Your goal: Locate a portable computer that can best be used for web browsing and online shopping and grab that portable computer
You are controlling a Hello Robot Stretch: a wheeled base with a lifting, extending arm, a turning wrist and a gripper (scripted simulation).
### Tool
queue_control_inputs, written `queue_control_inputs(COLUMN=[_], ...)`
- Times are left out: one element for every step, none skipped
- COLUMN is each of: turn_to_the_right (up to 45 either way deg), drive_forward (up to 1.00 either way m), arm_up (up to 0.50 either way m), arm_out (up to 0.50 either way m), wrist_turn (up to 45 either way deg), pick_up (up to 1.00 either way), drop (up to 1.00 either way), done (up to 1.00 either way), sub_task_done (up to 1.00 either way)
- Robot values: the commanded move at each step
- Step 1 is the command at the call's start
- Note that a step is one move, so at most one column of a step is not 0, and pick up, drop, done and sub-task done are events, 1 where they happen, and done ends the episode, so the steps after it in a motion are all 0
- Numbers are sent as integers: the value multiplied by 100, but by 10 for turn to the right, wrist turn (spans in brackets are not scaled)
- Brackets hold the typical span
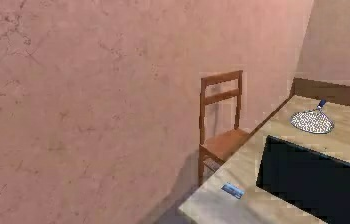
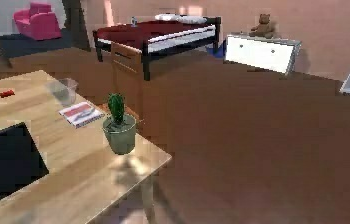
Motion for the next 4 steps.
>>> queue_control_inputs(turn_to_the_right=[-450,0,0,0], drive_forward=[0,0,0,0], arm_up=[0,50,38,0], arm_out=[0,0,0,44], wrist_turn=[0,0,0,0], pick_up=[0,0,0,0], drop=[0,0,0,0], done=[0,0,0,0], sub_task_done=[0,0,0,0])
